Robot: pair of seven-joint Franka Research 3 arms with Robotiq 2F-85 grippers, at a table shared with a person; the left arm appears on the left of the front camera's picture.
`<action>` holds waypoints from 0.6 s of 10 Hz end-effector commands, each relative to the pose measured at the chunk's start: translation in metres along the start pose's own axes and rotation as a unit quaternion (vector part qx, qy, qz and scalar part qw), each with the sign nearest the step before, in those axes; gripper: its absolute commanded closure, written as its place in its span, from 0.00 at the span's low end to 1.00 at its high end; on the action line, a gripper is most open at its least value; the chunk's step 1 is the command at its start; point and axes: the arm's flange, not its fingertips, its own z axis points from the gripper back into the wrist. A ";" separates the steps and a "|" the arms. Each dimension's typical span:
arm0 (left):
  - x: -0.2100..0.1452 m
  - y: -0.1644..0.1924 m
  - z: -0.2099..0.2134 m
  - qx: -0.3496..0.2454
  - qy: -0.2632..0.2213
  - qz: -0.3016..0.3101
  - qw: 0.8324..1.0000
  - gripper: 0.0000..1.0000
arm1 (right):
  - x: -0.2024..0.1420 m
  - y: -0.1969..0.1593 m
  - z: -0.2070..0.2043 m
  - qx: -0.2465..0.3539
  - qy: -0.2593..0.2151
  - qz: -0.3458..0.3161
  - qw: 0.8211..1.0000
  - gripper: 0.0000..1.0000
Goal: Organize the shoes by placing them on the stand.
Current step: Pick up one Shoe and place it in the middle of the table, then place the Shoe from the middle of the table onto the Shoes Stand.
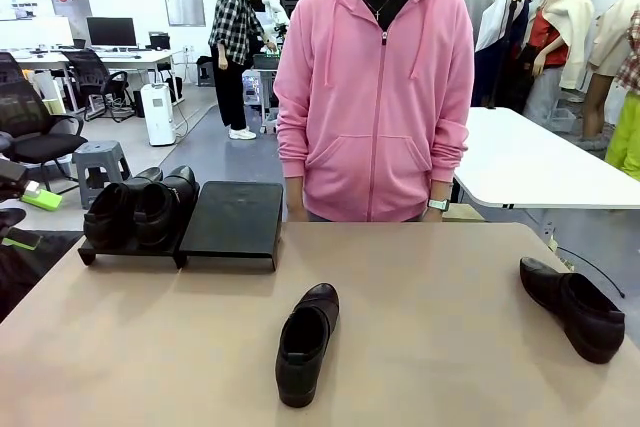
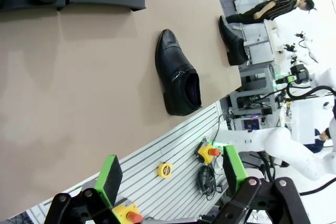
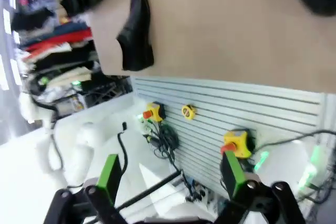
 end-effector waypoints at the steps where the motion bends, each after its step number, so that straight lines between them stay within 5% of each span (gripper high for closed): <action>1: -0.002 0.000 0.001 -0.002 0.000 -0.003 1.000 0.00 | -0.006 0.008 0.003 -0.009 0.041 0.016 0.999 0.00; 6: -0.002 0.000 0.001 -0.002 0.000 -0.003 1.000 0.00 | -0.006 0.008 0.003 -0.009 0.041 0.016 0.999 0.00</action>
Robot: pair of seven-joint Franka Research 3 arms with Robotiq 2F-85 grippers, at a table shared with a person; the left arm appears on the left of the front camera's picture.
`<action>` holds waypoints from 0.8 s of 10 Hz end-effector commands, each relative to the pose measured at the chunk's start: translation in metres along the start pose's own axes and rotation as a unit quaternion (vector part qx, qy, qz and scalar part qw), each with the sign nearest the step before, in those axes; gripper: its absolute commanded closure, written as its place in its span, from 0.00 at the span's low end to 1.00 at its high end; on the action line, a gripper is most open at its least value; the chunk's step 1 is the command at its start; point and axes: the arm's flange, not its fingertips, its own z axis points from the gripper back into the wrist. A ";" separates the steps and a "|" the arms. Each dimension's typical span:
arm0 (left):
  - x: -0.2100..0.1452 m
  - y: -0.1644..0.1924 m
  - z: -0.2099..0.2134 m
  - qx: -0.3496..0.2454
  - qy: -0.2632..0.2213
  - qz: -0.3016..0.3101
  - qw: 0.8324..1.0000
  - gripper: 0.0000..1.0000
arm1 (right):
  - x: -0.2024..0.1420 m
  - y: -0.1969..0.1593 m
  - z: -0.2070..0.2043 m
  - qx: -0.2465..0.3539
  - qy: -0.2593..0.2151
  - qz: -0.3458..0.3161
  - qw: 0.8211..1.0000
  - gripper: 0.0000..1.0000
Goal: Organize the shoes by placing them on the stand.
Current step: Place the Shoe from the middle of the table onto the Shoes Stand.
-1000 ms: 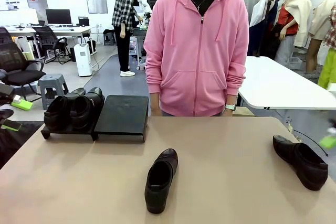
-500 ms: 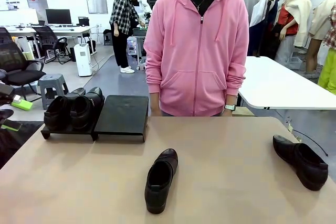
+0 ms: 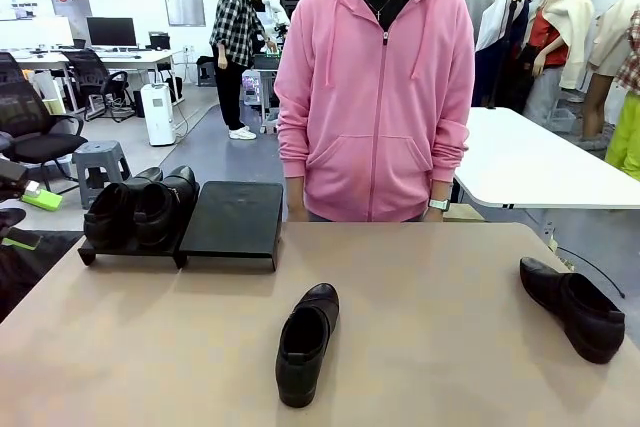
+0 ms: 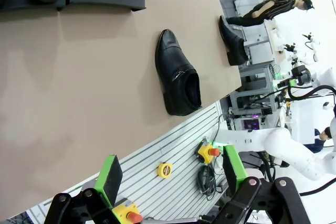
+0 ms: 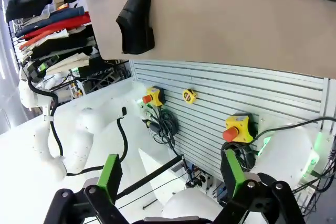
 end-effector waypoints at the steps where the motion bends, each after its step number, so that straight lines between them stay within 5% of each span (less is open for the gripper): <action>1: -0.002 0.000 0.001 -0.002 0.000 -0.003 1.000 0.00 | 0.000 -0.003 0.007 -0.005 0.005 0.013 1.000 0.00; 8: -0.002 0.000 0.001 -0.002 0.000 -0.003 1.000 0.00 | 0.000 -0.003 0.007 -0.005 0.005 0.013 1.000 0.00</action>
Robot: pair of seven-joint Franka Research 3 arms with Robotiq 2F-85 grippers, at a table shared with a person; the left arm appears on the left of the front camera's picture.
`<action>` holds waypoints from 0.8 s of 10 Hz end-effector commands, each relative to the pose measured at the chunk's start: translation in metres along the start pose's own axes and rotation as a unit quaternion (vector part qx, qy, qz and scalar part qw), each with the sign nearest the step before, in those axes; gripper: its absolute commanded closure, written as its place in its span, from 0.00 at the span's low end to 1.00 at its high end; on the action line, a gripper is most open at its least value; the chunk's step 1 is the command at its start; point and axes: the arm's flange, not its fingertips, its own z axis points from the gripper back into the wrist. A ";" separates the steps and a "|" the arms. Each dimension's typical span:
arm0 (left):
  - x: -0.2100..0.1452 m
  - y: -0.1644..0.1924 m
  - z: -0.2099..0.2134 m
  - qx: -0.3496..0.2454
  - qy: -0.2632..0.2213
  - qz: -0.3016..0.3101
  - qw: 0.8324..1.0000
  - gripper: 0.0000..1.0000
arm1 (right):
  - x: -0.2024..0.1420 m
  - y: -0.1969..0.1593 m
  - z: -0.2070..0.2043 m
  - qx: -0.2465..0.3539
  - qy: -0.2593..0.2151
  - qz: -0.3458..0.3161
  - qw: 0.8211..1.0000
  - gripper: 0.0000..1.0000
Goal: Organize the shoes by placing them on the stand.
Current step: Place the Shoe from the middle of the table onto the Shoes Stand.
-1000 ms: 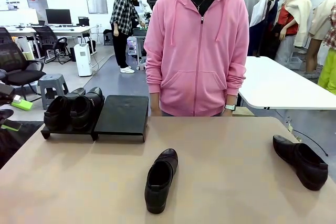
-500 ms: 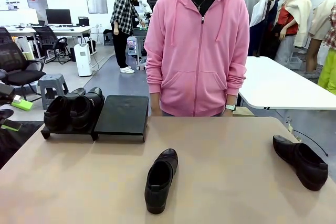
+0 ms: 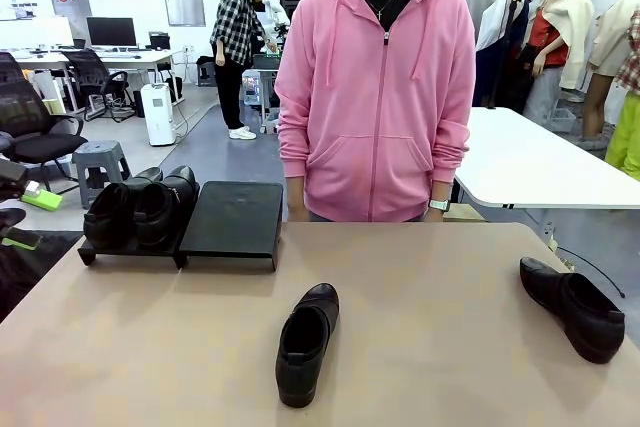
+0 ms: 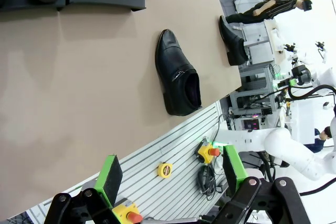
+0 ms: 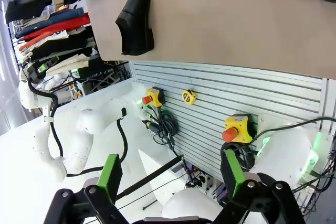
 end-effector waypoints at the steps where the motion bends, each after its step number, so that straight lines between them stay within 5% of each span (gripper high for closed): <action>1: -0.002 0.000 0.001 -0.002 0.000 -0.003 1.000 0.00 | -0.001 -0.002 0.005 -0.004 0.006 0.014 1.000 0.00; 2: 0.000 0.000 0.000 0.000 0.000 0.000 1.000 0.00 | -0.001 -0.002 0.005 -0.004 0.006 0.014 1.000 0.00; 4: 0.006 -0.049 -0.068 0.109 0.085 -0.016 0.990 0.00 | -0.001 -0.002 0.005 -0.004 0.006 0.014 1.000 0.00; 8: -0.011 -0.125 -0.211 0.292 0.163 -0.056 0.941 0.00 | -0.001 -0.002 0.005 -0.004 0.006 0.014 1.000 0.00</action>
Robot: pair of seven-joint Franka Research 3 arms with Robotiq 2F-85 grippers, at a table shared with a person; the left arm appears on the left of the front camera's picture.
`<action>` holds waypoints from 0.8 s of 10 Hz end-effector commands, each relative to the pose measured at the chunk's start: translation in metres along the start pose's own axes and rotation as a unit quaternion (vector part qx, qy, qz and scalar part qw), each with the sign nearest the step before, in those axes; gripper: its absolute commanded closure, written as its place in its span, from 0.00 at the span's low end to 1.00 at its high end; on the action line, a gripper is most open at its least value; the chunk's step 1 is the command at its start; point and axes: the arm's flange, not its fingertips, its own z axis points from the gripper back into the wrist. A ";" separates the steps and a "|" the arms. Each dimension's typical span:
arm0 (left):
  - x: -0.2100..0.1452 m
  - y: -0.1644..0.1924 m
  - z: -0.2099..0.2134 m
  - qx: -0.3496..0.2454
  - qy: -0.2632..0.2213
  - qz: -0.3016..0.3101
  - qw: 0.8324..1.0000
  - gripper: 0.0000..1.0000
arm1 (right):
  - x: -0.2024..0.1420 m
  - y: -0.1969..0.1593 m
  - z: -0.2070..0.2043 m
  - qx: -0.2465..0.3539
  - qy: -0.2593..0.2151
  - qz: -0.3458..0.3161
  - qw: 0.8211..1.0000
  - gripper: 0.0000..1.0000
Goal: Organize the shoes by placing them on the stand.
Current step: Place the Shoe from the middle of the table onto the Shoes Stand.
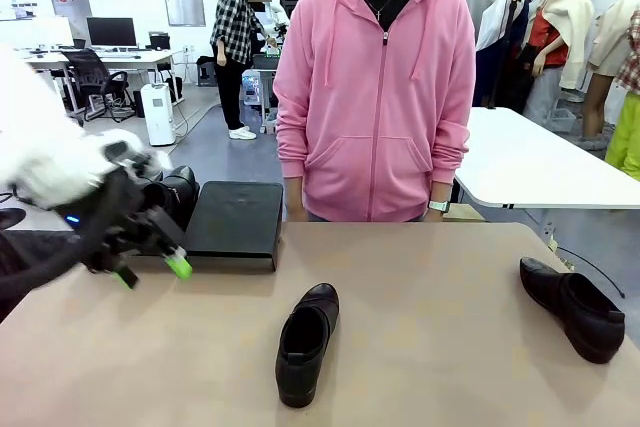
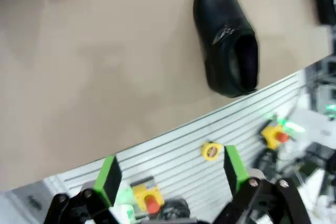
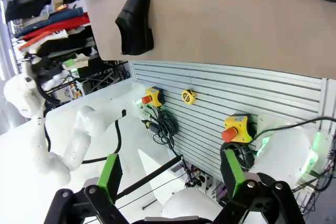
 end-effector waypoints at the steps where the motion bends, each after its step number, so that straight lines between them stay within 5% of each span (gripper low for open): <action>1: 0.015 -0.035 -0.024 0.045 0.045 -0.042 0.997 0.00 | -0.001 -0.003 0.005 -0.003 0.005 0.013 1.000 0.00; 4: 0.011 -0.110 -0.082 0.010 0.045 -0.116 0.992 0.00 | -0.001 -0.003 0.005 -0.003 0.005 0.013 1.000 0.00; 8: 0.002 -0.105 -0.071 0.018 0.065 -0.112 0.991 0.00 | -0.001 -0.003 0.005 -0.003 0.005 0.013 1.000 0.00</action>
